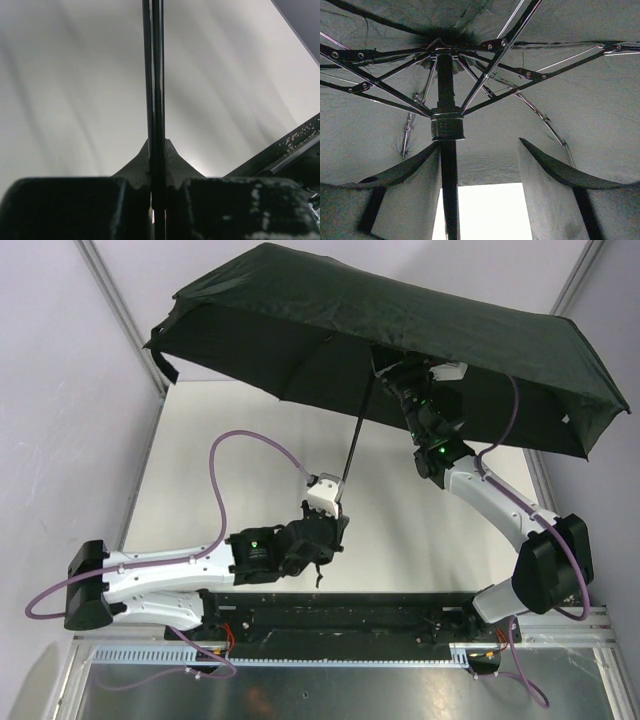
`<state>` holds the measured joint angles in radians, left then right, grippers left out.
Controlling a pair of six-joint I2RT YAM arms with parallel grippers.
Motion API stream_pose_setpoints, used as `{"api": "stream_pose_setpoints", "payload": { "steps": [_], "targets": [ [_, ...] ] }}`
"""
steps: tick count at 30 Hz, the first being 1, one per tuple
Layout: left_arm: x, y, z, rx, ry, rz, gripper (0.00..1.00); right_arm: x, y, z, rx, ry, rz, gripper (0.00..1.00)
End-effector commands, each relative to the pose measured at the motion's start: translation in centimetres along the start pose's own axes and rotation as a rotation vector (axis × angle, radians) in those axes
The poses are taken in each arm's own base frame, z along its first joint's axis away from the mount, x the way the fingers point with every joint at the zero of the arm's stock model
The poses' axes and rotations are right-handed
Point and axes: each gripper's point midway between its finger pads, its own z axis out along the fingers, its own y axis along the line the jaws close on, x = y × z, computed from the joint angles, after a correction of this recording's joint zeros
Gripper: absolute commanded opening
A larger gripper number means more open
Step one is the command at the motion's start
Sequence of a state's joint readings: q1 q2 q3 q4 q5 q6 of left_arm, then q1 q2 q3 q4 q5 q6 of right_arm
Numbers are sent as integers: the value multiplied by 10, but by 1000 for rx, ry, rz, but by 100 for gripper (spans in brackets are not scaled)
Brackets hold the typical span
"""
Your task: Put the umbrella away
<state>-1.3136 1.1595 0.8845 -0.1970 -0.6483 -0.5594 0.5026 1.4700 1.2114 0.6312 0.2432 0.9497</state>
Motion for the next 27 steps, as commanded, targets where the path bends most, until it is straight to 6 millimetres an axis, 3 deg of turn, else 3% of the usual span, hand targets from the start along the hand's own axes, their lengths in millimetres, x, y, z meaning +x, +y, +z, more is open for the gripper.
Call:
{"api": "stream_pose_setpoints", "payload": {
  "steps": [1,12,15,19,23,25,27],
  "targets": [
    [-23,-9,-3,-6,-82,-41,0,-40,39,2,-67,-103,8,64],
    [-24,-19,-1,27,-55,-53,0,-35,55,-8,-100,-58,-49,72],
    [-29,-18,-5,33,-68,-54,0,-47,50,-8,-78,-94,-59,72],
    [-23,-12,-5,14,-67,-46,0,-69,37,-1,-52,-159,-36,59],
    [-18,-16,-5,30,-51,-44,0,-75,28,8,-41,-196,-41,26],
    [-19,-16,-6,32,-55,-45,0,-75,26,12,-36,-196,-34,22],
    [-19,-13,-7,25,-60,-46,0,-76,27,17,-32,-197,-40,29]
  ]
}}
